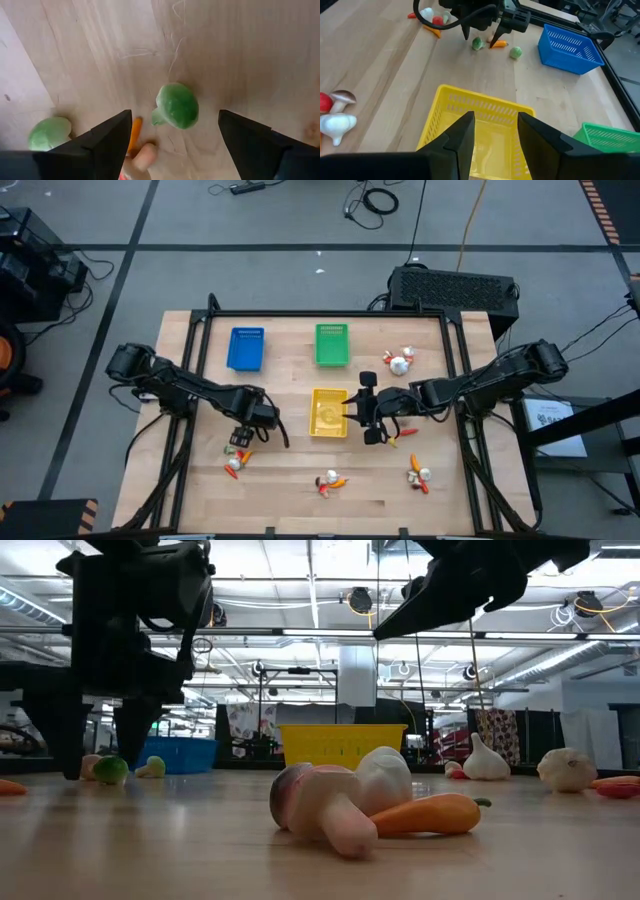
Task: Sort produce into baskets
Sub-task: Put the green mushroom into the yellow bin, then put the red mushroom into the yellow bin
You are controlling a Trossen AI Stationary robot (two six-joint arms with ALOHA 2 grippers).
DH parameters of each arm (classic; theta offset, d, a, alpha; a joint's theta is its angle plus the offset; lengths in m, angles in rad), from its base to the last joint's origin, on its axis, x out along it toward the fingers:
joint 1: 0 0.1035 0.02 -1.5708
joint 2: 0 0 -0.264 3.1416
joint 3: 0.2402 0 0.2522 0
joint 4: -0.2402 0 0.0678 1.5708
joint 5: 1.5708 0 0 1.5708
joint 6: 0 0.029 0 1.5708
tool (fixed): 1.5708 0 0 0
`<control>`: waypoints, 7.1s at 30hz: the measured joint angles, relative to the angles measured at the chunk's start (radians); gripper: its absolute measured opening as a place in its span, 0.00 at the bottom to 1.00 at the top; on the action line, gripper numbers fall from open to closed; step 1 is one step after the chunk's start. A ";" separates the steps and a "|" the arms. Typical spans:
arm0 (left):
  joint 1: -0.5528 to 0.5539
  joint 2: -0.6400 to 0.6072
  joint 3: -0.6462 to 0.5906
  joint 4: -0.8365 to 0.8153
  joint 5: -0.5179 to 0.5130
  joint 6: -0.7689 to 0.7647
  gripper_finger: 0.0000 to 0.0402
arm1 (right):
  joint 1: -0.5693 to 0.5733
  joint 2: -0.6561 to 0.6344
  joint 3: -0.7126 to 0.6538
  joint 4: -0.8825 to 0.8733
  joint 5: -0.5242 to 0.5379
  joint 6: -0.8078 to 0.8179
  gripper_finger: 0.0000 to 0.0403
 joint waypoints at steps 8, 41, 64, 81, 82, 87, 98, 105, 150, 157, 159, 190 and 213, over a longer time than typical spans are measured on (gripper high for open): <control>0.001 0.006 -0.014 0.060 -0.038 0.030 0.75 | 0.000 0.000 0.000 0.007 0.000 -0.006 0.35; 0.006 0.006 0.076 0.047 -0.046 0.088 0.23 | 0.000 -0.006 0.000 -0.025 0.000 -0.011 0.35; 0.064 0.118 0.205 0.864 -0.167 0.469 0.22 | -0.002 -0.144 -0.001 -0.303 0.030 0.172 0.35; 0.057 0.124 0.205 0.863 -0.161 0.467 0.41 | -0.002 -0.144 -0.001 -0.301 0.026 0.170 0.35; 0.057 0.124 0.205 0.863 -0.165 0.467 0.44 | -0.002 -0.144 -0.001 -0.301 0.027 0.175 0.35; 0.056 0.124 0.205 0.863 -0.167 0.466 0.53 | -0.001 -0.144 -0.001 -0.301 0.026 0.195 0.35; 0.020 0.123 0.205 0.898 -0.234 0.466 0.56 | -0.001 -0.144 -0.001 -0.303 0.026 0.195 0.35; -0.006 0.123 0.205 0.917 -0.239 0.466 0.56 | -0.001 -0.144 -0.001 -0.304 0.026 0.195 0.35; -0.385 0.477 0.608 0.641 -0.176 -0.112 0.56 | 0.037 -0.143 0.000 -0.295 -0.233 0.396 0.35; -0.369 0.529 0.613 0.617 -0.133 -0.108 0.56 | 0.101 -0.143 0.000 -0.280 -0.210 0.404 0.35; -0.362 0.531 0.613 0.618 -0.134 -0.107 0.56 | 0.118 -0.143 0.000 -0.279 -0.183 0.404 0.35; -0.344 0.592 0.603 0.603 -0.085 -0.111 0.48 | 0.131 -0.143 0.000 -0.276 -0.174 0.371 0.35; -0.330 0.432 0.632 0.455 -0.198 -0.100 0.25 | 0.131 -0.143 0.000 -0.269 -0.175 0.379 0.35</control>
